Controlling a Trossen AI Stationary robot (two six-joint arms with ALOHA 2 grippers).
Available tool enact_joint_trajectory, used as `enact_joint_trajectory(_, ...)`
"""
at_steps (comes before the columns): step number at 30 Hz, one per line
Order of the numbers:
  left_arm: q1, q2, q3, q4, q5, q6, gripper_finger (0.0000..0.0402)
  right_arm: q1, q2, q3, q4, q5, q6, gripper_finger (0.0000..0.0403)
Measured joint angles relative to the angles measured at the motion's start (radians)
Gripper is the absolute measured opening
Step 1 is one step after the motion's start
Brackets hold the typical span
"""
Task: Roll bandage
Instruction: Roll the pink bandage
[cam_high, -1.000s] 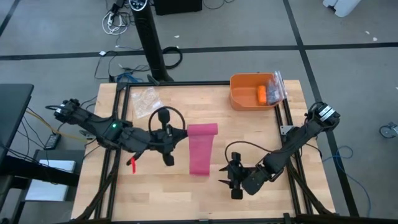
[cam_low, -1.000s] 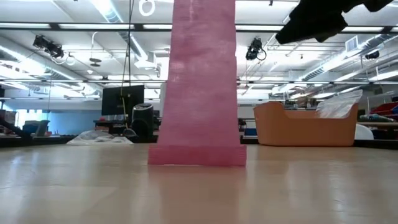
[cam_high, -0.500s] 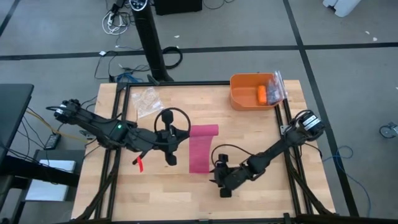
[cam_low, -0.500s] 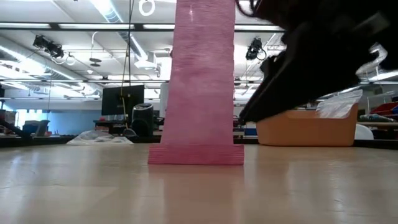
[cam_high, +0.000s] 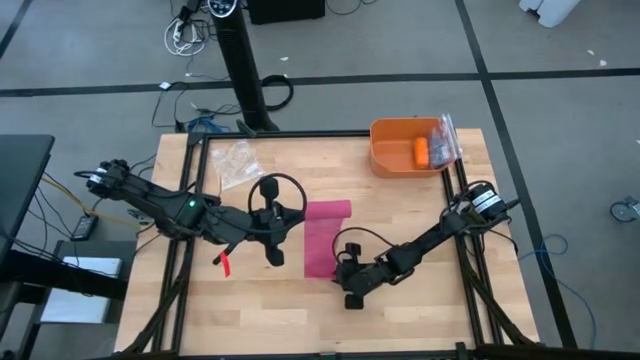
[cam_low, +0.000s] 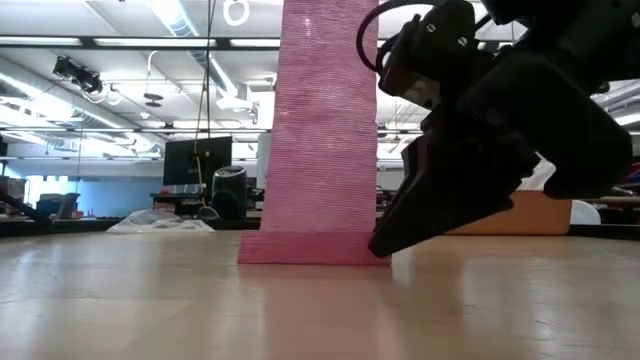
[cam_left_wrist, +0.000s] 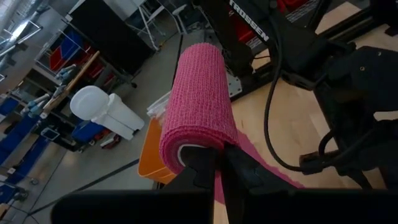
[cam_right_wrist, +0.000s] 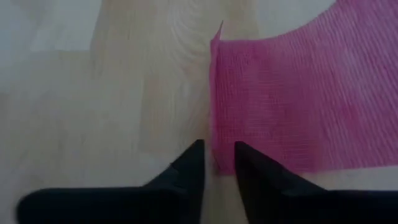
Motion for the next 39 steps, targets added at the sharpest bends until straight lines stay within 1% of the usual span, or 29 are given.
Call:
enact_joint_trajectory(3, 0.005, 0.0, 0.0, 0.0, 0.0, 0.0, 0.0014, 0.0, 0.0, 0.008, 0.015, -0.007, -0.037, 0.0019)
enact_joint_trajectory(4, 0.007, 0.0, 0.0, -0.004, 0.0, 0.0, 0.0014, 0.001, 0.0, 0.019, 0.008, -0.02, -0.051, 0.0011)
enact_joint_trajectory(8, 0.025, 0.0, 0.0, -0.019, 0.0, 0.0, 0.0014, 0.038, -0.034, 0.094, -0.075, -0.03, -0.069, 0.0004)
enact_joint_trajectory(13, 0.048, 0.0, 0.0, -0.042, 0.001, -0.007, 0.0014, 0.105, -0.135, 0.216, -0.252, 0.059, -0.112, 0.0003)
enact_joint_trajectory(16, 0.06, 0.0, -0.003, -0.039, 0.004, -0.006, 0.0014, 0.144, -0.199, 0.299, -0.351, 0.13, -0.148, 0.0002)
enact_joint_trajectory(19, 0.072, 0.0, -0.022, -0.012, 0.038, -0.003, 0.0014, 0.179, -0.247, 0.392, -0.442, 0.205, -0.177, 0.0001)
enact_joint_trajectory(24, 0.086, 0.0, -0.081, 0.041, 0.064, 0.0, 0.0014, 0.225, -0.291, 0.549, -0.545, 0.376, -0.282, 0.0001)
enact_joint_trajectory(28, 0.101, 0.0, -0.138, 0.079, 0.064, -0.004, 0.0014, 0.245, -0.3, 0.671, -0.617, 0.481, -0.388, 0.0001)
enact_joint_trajectory(36, 0.111, 0.0, -0.256, 0.194, 0.094, -0.051, 0.0014, 0.272, -0.299, 0.867, -0.63, 0.703, -0.657, 0.0)
enact_joint_trajectory(39, 0.111, 0.0, -0.304, 0.262, 0.106, -0.054, 0.0014, 0.276, -0.3, 0.926, -0.622, 0.785, -0.757, 0.0)
